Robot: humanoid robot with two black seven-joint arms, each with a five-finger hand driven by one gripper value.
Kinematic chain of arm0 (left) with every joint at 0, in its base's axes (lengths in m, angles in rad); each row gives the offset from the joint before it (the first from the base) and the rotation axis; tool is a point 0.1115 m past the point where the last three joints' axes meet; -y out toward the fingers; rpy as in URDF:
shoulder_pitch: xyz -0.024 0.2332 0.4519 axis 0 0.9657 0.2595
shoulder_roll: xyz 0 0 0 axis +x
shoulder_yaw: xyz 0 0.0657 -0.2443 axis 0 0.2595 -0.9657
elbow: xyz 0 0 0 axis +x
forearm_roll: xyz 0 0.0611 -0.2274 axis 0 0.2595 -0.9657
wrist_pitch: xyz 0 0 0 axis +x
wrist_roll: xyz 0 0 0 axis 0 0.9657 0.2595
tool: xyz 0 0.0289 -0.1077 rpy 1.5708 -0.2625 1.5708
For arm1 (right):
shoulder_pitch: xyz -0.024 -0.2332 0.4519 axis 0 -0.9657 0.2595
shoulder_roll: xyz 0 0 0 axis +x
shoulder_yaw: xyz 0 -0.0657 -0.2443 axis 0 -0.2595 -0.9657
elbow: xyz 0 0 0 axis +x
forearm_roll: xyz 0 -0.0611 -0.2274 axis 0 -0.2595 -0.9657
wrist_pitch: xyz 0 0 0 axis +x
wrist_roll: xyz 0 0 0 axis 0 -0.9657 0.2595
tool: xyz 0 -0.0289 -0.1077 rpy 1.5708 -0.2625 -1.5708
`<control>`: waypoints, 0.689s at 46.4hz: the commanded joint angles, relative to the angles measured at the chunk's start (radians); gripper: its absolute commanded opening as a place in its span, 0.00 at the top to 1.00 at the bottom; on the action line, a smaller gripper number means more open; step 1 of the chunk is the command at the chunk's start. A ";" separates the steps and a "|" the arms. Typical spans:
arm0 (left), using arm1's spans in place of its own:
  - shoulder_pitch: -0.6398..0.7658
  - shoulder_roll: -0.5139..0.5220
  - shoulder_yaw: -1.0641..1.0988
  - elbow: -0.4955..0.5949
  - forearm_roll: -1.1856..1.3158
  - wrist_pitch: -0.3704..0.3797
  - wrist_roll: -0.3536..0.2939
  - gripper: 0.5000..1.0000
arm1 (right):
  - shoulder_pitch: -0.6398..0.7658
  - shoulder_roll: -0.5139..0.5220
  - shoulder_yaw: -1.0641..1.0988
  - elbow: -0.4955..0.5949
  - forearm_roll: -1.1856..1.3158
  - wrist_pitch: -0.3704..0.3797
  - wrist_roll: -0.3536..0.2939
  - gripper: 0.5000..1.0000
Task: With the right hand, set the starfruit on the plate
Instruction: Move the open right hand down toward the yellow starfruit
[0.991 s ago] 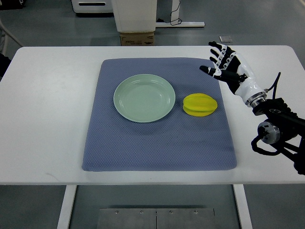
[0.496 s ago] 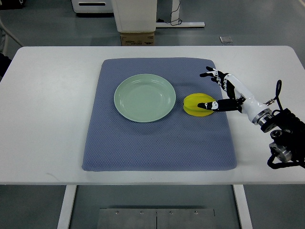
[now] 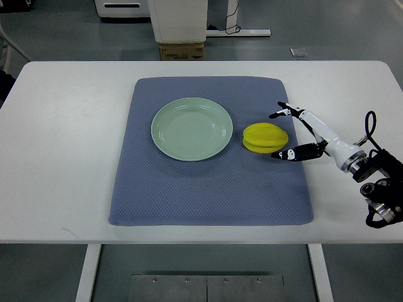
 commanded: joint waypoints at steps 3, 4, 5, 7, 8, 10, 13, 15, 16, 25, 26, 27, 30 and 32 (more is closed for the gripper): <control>0.000 0.000 0.000 0.000 0.000 0.000 0.000 0.00 | 0.010 0.018 -0.016 -0.006 0.000 -0.008 0.000 0.00; 0.000 0.000 0.000 0.000 0.000 0.000 0.000 0.00 | 0.012 0.023 -0.016 -0.007 0.002 -0.008 0.000 0.00; 0.000 0.000 0.000 0.000 0.000 0.000 0.000 0.00 | 0.012 0.028 -0.016 -0.012 0.002 -0.008 0.000 0.00; 0.000 0.000 0.000 0.000 0.000 0.000 0.000 0.00 | 0.013 0.038 -0.016 -0.018 0.002 -0.008 0.000 0.00; 0.000 0.000 0.000 0.000 0.000 0.000 0.000 0.00 | 0.016 0.043 -0.016 -0.019 0.002 -0.008 0.000 0.00; 0.000 0.000 0.000 0.000 0.000 0.000 0.000 0.00 | 0.017 0.054 -0.016 -0.025 0.002 -0.008 0.000 0.00; 0.000 0.000 0.000 0.000 0.000 0.000 0.000 0.00 | 0.020 0.071 -0.017 -0.032 0.002 -0.008 0.000 0.00; 0.000 0.000 0.000 0.000 0.001 0.000 -0.002 0.00 | 0.026 0.081 -0.016 -0.033 0.002 -0.010 0.000 0.00; 0.000 0.000 0.000 0.000 0.000 0.000 0.000 0.00 | 0.029 0.084 -0.016 -0.033 0.002 -0.010 0.000 0.00; 0.000 0.000 0.000 0.000 0.000 0.000 0.000 0.00 | 0.030 0.098 -0.017 -0.050 0.002 -0.011 0.000 0.00; 0.000 0.000 0.000 0.000 0.000 0.000 0.000 0.00 | 0.029 0.101 -0.019 -0.055 0.000 -0.011 0.000 0.00; 0.000 0.000 0.000 0.000 0.000 0.000 0.000 0.00 | 0.029 0.104 -0.020 -0.059 0.000 -0.011 0.000 0.00; 0.000 0.000 0.000 0.000 0.001 0.000 0.000 0.00 | 0.030 0.112 -0.039 -0.073 0.000 -0.011 0.000 0.00; 0.000 0.000 0.000 0.000 0.000 0.000 0.000 0.00 | 0.035 0.112 -0.055 -0.078 0.000 -0.011 0.000 0.00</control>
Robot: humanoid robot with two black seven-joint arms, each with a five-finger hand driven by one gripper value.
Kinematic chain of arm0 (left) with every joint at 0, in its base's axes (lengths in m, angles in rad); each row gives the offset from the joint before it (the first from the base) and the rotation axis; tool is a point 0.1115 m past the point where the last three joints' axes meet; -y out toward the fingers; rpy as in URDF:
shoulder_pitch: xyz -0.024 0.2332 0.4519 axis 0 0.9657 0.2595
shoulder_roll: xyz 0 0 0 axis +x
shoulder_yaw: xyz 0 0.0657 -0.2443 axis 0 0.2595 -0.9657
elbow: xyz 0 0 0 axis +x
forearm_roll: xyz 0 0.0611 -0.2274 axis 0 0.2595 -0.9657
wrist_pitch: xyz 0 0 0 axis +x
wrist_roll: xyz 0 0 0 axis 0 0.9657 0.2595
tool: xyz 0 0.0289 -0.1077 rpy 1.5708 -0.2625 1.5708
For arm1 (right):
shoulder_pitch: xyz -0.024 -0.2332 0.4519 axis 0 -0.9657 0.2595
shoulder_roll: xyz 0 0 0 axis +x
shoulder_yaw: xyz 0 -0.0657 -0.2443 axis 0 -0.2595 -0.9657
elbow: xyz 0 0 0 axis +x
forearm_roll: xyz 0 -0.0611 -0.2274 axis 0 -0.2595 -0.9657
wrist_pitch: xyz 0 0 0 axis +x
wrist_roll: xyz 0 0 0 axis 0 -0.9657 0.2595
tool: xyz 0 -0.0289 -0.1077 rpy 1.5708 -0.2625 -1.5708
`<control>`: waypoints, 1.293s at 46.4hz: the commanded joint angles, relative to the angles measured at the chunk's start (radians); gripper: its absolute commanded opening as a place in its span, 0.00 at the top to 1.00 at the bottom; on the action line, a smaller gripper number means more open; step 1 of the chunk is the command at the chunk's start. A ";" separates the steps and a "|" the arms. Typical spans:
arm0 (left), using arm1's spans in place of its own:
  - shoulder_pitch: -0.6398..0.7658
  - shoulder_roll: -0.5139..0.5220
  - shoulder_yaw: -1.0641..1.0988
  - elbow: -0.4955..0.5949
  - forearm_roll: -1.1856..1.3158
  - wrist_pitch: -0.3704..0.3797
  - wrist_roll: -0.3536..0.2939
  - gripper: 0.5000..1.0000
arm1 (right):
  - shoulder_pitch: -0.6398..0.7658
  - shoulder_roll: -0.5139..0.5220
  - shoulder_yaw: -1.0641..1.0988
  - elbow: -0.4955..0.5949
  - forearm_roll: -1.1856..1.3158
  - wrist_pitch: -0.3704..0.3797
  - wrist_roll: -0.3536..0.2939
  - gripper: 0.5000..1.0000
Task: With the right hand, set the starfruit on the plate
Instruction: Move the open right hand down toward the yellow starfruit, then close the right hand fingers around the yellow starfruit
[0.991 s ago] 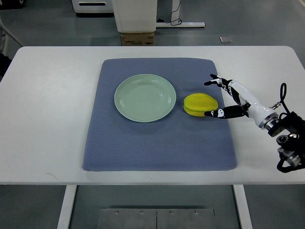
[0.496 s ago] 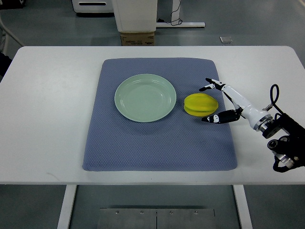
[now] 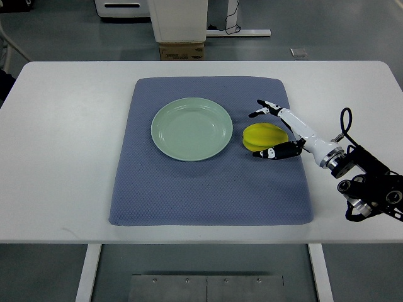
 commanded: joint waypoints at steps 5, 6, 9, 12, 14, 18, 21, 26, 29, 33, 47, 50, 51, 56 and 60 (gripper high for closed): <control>0.000 0.000 0.000 0.000 0.000 0.000 0.000 0.00 | 0.034 0.006 -0.087 -0.013 0.000 -0.001 0.000 0.02; 0.000 0.000 0.000 0.000 0.000 0.000 0.000 0.00 | 0.038 0.009 -0.098 -0.014 0.000 -0.001 0.000 0.03; 0.000 0.000 0.000 0.000 0.000 0.000 0.000 0.00 | 0.043 0.015 -0.110 -0.022 0.000 -0.003 0.000 0.08; 0.000 0.000 0.000 0.000 0.000 0.000 0.000 0.00 | 0.045 0.020 -0.112 -0.028 0.000 -0.003 0.000 0.12; 0.000 0.000 0.000 0.000 0.000 0.000 0.000 0.00 | 0.045 0.022 -0.113 -0.029 0.000 -0.003 0.000 0.16; 0.000 0.000 0.000 0.000 0.000 0.000 0.000 0.00 | 0.045 0.022 -0.113 -0.036 0.000 -0.003 0.000 0.18; 0.000 0.000 0.000 0.000 0.000 0.000 0.000 0.00 | 0.043 0.034 -0.113 -0.040 0.001 -0.003 0.000 0.24; 0.000 0.000 0.000 0.000 0.000 0.000 0.000 0.00 | 0.043 0.055 -0.122 -0.060 0.003 -0.003 0.000 0.38; 0.000 0.000 0.000 0.000 0.000 0.000 0.000 0.00 | 0.045 0.058 -0.130 -0.069 0.007 -0.003 0.000 0.46; 0.000 0.000 0.000 0.000 0.000 0.000 0.000 0.00 | 0.045 0.060 -0.132 -0.069 0.011 -0.003 0.000 0.58; 0.000 0.000 0.000 0.000 0.000 0.000 0.000 0.00 | 0.051 0.060 -0.133 -0.068 0.014 -0.001 0.000 1.00; 0.000 0.000 0.000 0.000 0.000 0.000 0.000 0.00 | 0.051 0.060 -0.133 -0.068 0.014 -0.001 0.000 1.00; 0.000 0.000 0.000 0.000 0.001 0.000 0.000 0.00 | 0.052 0.060 -0.133 -0.068 0.015 -0.001 0.000 1.00; 0.000 0.000 0.000 0.000 0.000 0.000 0.000 0.00 | 0.054 0.060 -0.132 -0.068 0.020 0.000 0.000 1.00; 0.000 0.000 -0.002 0.000 0.000 0.000 0.000 0.00 | 0.054 0.060 -0.130 -0.068 0.035 0.000 0.000 1.00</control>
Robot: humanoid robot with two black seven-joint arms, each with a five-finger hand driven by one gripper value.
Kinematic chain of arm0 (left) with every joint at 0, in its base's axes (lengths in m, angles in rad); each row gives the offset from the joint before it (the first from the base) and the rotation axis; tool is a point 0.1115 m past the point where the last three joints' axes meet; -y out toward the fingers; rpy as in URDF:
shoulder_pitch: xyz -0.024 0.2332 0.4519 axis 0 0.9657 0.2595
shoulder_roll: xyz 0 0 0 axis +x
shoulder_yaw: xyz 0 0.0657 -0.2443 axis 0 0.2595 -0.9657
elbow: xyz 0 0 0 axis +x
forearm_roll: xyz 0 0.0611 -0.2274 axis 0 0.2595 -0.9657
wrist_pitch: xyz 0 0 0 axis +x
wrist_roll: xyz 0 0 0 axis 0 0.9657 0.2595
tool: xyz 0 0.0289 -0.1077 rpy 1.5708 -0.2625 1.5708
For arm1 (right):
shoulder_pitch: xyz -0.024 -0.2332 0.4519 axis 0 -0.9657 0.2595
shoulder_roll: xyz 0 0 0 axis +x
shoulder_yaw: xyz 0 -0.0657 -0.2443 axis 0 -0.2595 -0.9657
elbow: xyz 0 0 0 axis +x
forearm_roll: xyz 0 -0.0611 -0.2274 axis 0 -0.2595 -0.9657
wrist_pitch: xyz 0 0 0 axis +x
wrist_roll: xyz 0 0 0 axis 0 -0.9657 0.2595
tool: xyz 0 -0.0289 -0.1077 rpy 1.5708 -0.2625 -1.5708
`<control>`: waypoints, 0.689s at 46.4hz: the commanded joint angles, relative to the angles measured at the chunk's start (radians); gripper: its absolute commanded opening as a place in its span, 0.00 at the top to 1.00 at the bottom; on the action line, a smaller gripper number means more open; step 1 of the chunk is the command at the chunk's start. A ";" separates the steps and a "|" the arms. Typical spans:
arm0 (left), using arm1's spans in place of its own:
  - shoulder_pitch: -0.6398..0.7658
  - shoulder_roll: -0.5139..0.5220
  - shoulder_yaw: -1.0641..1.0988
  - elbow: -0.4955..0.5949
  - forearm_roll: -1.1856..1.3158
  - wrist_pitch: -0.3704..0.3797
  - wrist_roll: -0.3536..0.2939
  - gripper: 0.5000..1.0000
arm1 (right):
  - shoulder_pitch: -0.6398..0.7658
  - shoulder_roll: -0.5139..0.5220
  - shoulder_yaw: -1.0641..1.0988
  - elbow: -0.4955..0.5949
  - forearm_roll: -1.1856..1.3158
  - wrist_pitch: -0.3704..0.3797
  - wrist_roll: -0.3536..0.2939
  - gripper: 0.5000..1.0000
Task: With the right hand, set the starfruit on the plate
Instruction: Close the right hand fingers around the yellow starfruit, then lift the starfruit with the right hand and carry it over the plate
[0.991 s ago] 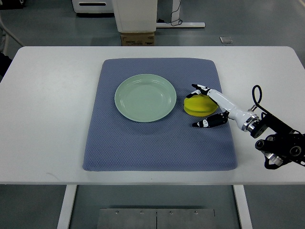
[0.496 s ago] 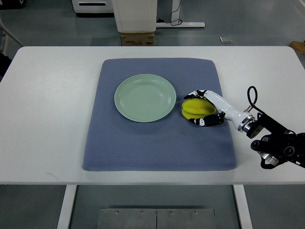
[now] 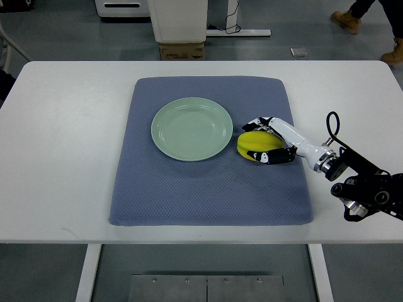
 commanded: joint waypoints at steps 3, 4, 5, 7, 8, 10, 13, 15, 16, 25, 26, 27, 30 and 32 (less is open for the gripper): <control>0.000 0.000 0.000 0.000 0.000 0.000 -0.001 0.00 | 0.002 -0.002 0.007 0.000 0.026 0.000 0.000 1.00; 0.000 0.000 0.000 0.000 0.000 0.000 0.000 0.00 | 0.002 -0.002 0.007 0.000 0.032 0.000 0.000 1.00; 0.000 0.000 0.000 0.000 0.001 0.000 0.000 0.00 | 0.002 -0.002 0.007 0.000 0.037 0.000 0.000 1.00; 0.000 0.000 0.000 0.000 0.000 0.000 0.000 0.00 | 0.003 -0.003 0.008 0.000 0.043 0.000 0.000 1.00; 0.000 0.000 0.000 0.000 0.000 0.000 0.000 0.00 | 0.006 -0.003 0.008 0.000 0.043 0.000 0.000 1.00; 0.000 0.000 0.000 0.000 0.000 0.000 0.000 0.00 | 0.011 -0.003 0.010 0.000 0.044 0.000 0.000 1.00; 0.000 0.000 0.000 0.000 0.000 0.000 0.000 0.00 | 0.018 -0.006 0.011 0.000 0.046 0.000 0.000 1.00; 0.000 0.000 0.000 0.000 0.001 0.000 -0.001 0.00 | 0.025 -0.011 0.011 0.000 0.047 0.002 0.000 1.00; 0.000 0.000 0.000 0.000 0.000 0.000 0.000 0.00 | 0.029 -0.012 0.011 0.000 0.050 0.002 0.000 1.00; 0.000 0.000 0.000 0.000 0.000 0.000 0.000 0.00 | 0.083 -0.069 0.011 0.000 0.072 0.022 0.000 1.00; 0.000 0.000 0.000 0.000 0.000 0.000 0.000 0.00 | 0.091 -0.075 0.011 0.000 0.070 0.028 0.000 1.00; 0.000 0.000 0.000 -0.002 0.000 0.000 0.000 0.00 | 0.100 -0.081 0.011 0.000 0.070 0.035 0.000 1.00; 0.000 0.000 0.000 0.000 0.001 0.000 0.000 0.00 | 0.124 -0.100 0.011 0.000 0.072 0.066 0.000 1.00; 0.000 0.000 0.000 0.000 0.000 0.000 0.000 0.00 | 0.141 -0.115 0.011 -0.002 0.072 0.081 0.000 1.00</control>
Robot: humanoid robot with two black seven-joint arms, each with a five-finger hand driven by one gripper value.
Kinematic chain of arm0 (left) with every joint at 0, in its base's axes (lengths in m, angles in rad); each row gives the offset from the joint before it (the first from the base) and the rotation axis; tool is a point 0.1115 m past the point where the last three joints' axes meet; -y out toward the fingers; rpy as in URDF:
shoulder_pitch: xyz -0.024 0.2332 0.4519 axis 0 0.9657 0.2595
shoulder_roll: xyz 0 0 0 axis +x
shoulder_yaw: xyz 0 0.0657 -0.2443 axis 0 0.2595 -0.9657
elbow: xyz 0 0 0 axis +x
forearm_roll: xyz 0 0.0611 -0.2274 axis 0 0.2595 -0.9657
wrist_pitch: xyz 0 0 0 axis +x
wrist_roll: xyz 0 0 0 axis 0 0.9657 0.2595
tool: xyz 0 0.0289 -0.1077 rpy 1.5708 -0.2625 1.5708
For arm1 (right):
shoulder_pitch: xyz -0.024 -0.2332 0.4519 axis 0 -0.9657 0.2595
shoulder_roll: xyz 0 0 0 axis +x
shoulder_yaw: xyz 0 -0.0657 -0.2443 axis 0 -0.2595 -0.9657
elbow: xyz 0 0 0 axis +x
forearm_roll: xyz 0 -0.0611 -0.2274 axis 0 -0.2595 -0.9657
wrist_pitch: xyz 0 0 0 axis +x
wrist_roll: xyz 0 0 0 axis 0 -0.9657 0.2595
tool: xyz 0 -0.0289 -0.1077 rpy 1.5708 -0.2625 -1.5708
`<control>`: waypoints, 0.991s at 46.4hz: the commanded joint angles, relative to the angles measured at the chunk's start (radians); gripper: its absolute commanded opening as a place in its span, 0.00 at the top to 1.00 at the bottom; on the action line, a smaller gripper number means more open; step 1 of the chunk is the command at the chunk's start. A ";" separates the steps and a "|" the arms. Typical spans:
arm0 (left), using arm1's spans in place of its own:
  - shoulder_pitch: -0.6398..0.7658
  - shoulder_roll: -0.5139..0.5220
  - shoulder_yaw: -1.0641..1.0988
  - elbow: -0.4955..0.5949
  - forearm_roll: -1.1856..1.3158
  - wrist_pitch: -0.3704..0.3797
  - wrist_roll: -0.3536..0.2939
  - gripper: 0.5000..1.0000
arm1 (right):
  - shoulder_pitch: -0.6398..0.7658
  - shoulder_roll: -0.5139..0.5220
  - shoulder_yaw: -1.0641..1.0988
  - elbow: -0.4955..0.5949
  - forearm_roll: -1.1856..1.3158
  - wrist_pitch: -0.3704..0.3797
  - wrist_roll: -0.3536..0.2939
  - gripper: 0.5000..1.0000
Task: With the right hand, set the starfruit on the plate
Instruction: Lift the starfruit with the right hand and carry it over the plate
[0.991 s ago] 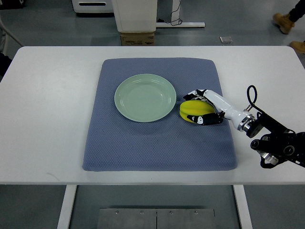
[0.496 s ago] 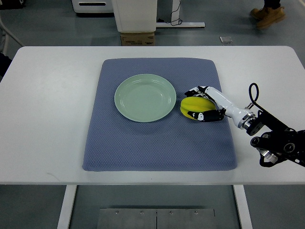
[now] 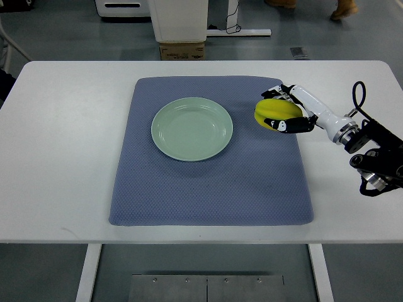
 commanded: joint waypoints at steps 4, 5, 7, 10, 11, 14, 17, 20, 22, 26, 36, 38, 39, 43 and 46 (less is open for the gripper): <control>0.000 0.000 0.000 0.000 0.000 0.000 0.000 0.00 | 0.050 -0.041 0.000 -0.001 -0.001 0.050 0.000 1.00; 0.000 0.000 0.000 0.000 0.000 0.000 0.000 0.00 | 0.056 -0.045 0.000 -0.001 -0.001 0.056 0.000 1.00; 0.000 0.000 0.000 -0.001 0.000 0.000 0.000 0.00 | 0.069 -0.046 0.000 -0.001 0.001 0.065 0.000 1.00; 0.000 0.000 0.000 0.000 0.000 0.000 0.000 0.00 | 0.079 -0.046 0.000 -0.001 0.001 0.071 0.000 1.00; 0.000 0.000 0.000 0.000 0.000 0.000 0.000 0.00 | 0.081 -0.046 0.001 -0.001 0.001 0.071 0.000 1.00; 0.000 0.000 0.000 0.000 0.001 0.000 0.000 0.00 | 0.082 -0.040 0.003 -0.001 0.001 0.071 0.000 1.00; 0.000 0.000 0.000 0.000 0.001 0.000 0.000 0.00 | 0.079 -0.034 0.007 -0.001 0.001 0.071 0.000 1.00; 0.000 0.000 -0.002 0.000 0.000 0.000 0.000 0.00 | 0.076 -0.017 0.021 -0.001 0.001 0.071 0.000 1.00; 0.000 0.000 0.000 0.000 0.000 0.000 0.000 0.00 | 0.076 0.001 0.033 -0.001 0.001 0.071 0.000 1.00; 0.000 0.000 0.000 0.000 0.000 0.000 0.000 0.00 | 0.075 0.038 0.049 -0.007 0.008 0.074 0.000 1.00; 0.000 0.000 0.000 0.000 0.000 0.000 0.000 0.00 | 0.075 0.172 0.052 -0.096 0.053 0.100 0.000 1.00; 0.000 0.000 0.000 0.000 0.000 0.000 0.000 0.00 | 0.075 0.201 0.050 -0.118 0.053 0.102 0.000 1.00; 0.000 0.000 0.000 0.000 0.000 0.000 0.000 0.00 | 0.075 0.215 0.050 -0.127 0.053 0.103 0.000 1.00; 0.000 0.000 0.000 0.000 0.000 0.000 0.000 0.00 | 0.075 0.264 0.050 -0.162 0.053 0.114 0.000 1.00; 0.000 0.000 0.000 0.000 0.001 0.000 0.000 0.00 | 0.075 0.299 0.050 -0.190 0.053 0.123 0.000 1.00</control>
